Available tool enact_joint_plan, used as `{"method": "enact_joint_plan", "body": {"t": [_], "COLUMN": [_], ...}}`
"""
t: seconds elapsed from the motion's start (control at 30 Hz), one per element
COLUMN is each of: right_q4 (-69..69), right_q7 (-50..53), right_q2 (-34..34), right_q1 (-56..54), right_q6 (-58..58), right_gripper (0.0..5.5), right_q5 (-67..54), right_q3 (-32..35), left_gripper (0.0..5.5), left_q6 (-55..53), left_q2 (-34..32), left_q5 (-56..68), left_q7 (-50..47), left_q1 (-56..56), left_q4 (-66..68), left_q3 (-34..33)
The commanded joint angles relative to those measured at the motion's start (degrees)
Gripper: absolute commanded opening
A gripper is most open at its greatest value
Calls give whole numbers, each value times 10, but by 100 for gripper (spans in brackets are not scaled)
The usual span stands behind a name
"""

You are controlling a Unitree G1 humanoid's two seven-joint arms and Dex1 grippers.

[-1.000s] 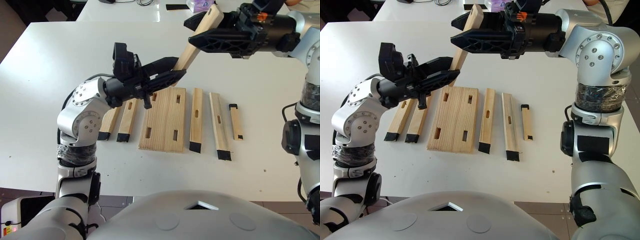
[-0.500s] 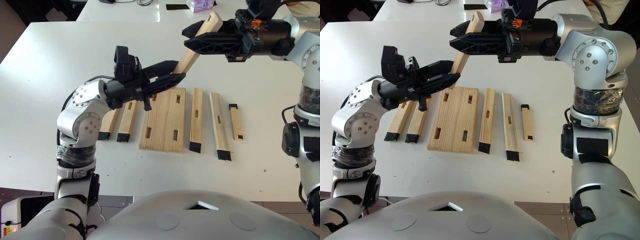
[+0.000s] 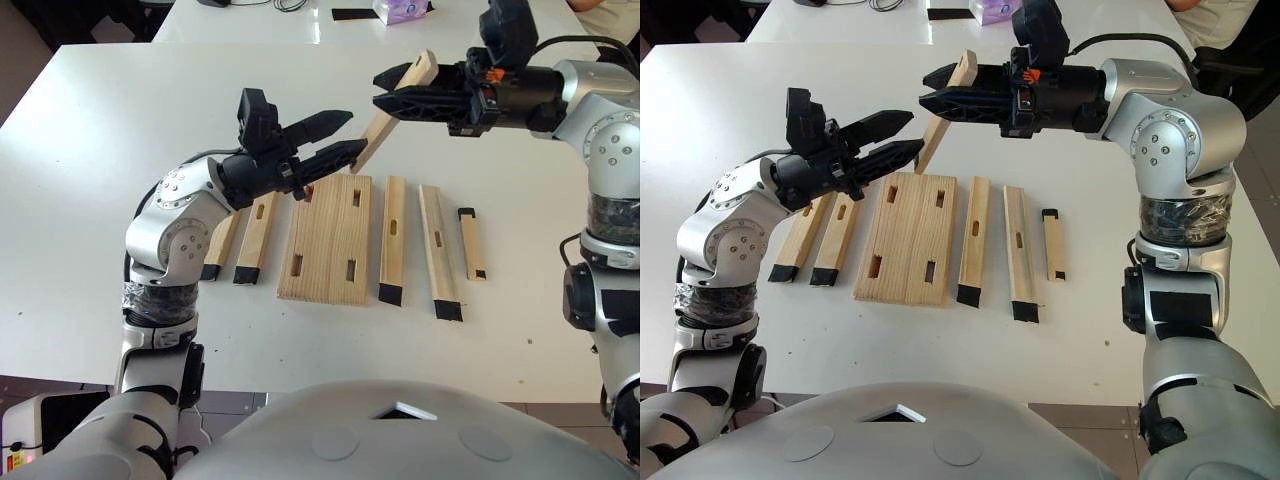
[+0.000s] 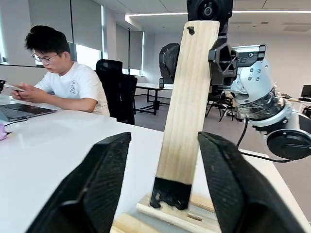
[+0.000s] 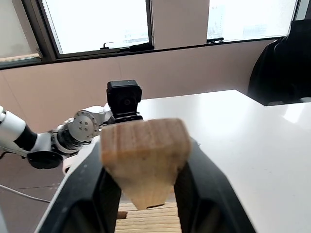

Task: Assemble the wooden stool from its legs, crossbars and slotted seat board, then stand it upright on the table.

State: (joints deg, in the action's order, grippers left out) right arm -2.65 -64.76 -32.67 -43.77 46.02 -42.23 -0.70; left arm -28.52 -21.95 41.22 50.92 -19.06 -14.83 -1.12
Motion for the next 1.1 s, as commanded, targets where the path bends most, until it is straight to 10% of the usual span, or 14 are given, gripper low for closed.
{"method": "enact_joint_plan", "body": {"t": [0.03, 0.43, 1.1], "right_q4": [41, 50, 23], "right_q7": [-37, -179, -123], "right_q2": [-63, -167, -150], "right_q1": [33, 162, 271], "right_q6": [-132, -279, -298], "right_gripper": [133, 133, 133], "right_q5": [117, 184, 201], "right_q3": [-35, -38, -35], "left_gripper": [260, 260, 260], "left_q6": [13, 161, 164], "left_q2": [20, 292, 249], "left_q5": [-1, -144, -224], "left_q7": [-39, -504, -496], "left_q1": [29, -41, -8], "left_q4": [-21, 107, 105], "left_q3": [-13, -81, -52]}}
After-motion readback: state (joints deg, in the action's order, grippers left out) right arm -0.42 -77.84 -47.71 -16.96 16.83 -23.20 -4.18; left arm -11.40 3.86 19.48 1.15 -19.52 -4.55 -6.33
